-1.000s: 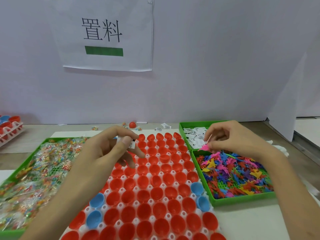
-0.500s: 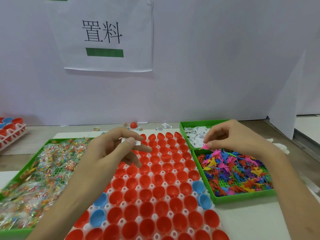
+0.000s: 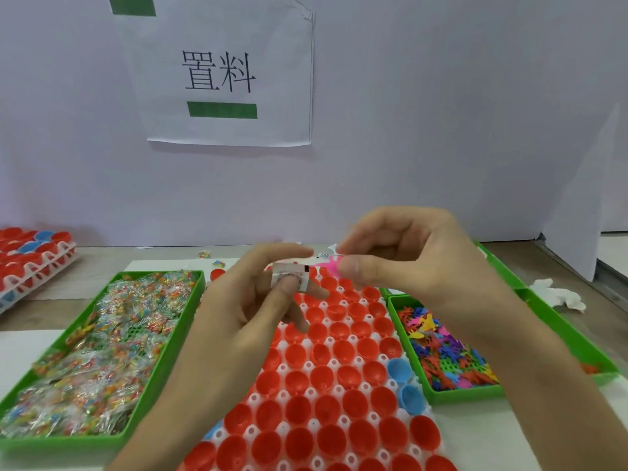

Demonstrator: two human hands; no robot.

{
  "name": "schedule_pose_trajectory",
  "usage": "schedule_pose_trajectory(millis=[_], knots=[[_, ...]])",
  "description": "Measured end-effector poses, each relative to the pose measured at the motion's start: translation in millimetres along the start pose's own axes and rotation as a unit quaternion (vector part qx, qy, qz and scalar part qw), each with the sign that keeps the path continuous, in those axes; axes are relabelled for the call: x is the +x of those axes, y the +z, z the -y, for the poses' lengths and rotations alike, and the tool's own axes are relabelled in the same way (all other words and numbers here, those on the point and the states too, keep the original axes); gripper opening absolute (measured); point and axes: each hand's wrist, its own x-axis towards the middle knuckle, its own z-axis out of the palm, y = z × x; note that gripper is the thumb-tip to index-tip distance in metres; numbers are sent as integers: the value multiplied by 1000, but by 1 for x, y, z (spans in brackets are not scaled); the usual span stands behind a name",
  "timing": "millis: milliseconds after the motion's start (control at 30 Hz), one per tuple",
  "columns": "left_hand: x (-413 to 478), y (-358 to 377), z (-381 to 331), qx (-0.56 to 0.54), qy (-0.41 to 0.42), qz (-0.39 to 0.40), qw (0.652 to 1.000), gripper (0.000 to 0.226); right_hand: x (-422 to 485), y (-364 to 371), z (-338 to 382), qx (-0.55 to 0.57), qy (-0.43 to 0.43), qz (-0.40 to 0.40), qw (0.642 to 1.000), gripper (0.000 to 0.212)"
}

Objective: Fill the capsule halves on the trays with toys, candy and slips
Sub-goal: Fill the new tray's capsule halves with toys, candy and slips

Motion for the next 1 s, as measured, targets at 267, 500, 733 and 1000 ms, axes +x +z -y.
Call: schedule_pose_trajectory(millis=[267,500,733,1000], knots=[[-3,2,-1,6,20,-22,1000,24,0,35,-5,-66,-12,-58,996,9],[0,1,-3,-29,37,-23,999,16,1,42,-5,-62,-14,-84,994,8],[0,0,-2,-3,46,-26,999,19,1,45,-10,-51,-11,-126,991,16],[-3,-3,2,48,98,-22,994,33,1,46,-13,-21,-2,-109,994,20]])
